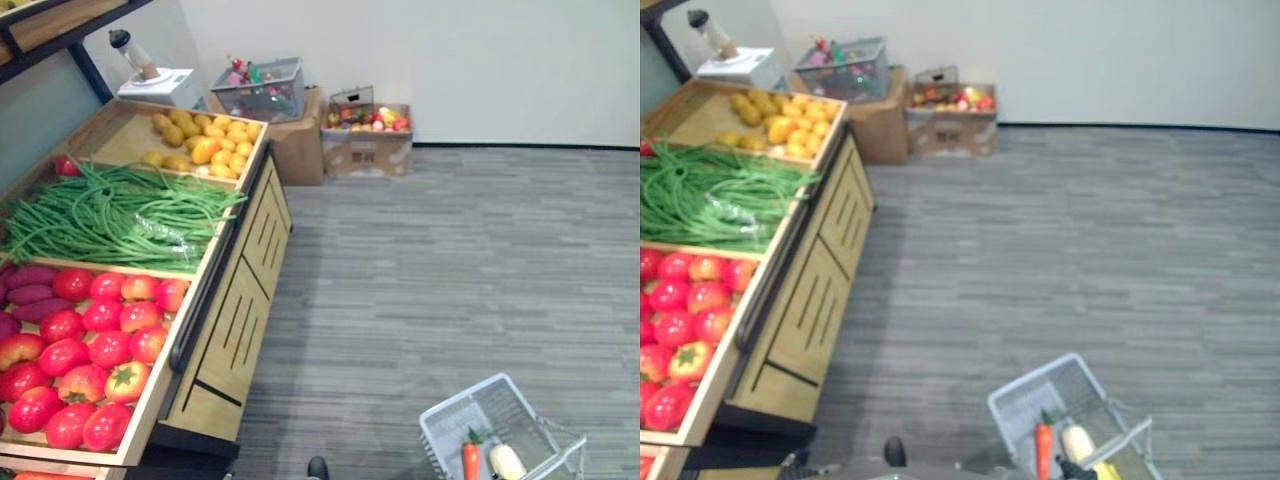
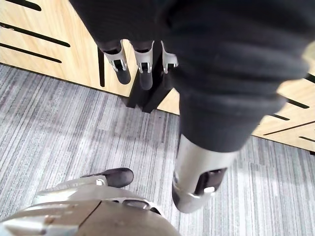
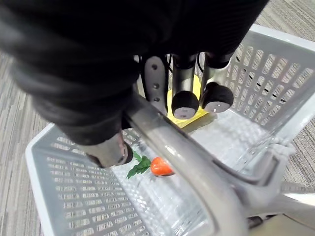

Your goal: Pick vegetable in the basket

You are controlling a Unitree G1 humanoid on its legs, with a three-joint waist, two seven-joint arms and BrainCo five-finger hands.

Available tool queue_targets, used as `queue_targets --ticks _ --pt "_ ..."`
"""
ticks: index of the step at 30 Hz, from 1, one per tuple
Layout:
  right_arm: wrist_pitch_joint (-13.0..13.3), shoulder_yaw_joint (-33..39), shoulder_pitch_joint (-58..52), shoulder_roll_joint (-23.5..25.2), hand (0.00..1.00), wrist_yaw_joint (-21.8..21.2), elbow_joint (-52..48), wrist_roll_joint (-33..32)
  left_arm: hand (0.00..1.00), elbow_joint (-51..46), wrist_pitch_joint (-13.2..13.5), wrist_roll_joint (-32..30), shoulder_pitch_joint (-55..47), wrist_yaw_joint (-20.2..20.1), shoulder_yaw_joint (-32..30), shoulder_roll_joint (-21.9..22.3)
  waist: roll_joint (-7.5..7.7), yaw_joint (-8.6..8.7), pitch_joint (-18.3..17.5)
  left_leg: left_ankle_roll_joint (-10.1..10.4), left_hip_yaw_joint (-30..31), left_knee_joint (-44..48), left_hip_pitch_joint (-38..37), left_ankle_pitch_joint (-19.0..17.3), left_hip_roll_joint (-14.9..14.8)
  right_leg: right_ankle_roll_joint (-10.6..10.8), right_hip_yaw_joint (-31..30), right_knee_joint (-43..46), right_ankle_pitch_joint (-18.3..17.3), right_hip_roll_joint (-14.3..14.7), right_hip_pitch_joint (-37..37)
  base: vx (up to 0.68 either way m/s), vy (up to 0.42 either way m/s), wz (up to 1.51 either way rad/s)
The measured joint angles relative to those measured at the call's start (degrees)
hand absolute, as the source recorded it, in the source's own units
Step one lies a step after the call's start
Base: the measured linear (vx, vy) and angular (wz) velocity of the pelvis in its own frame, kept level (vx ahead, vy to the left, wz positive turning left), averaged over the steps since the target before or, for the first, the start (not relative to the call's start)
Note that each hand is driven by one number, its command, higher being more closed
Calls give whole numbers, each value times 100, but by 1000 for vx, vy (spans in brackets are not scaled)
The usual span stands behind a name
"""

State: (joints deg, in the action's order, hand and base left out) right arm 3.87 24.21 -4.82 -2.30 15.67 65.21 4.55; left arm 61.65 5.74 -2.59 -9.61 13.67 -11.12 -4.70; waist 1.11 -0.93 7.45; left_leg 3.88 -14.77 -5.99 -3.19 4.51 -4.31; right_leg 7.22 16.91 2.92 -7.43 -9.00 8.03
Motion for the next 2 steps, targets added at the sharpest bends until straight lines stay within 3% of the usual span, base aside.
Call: queue_targets --ticks 2 --pt "-6 -6 24 1 100 -8 37 0 0 30 1 -2 21 -36 1 -10 6 -3 0 -3 45 0 1 -2 19 0 29 -4 -4 -20 8 -45 19 5"
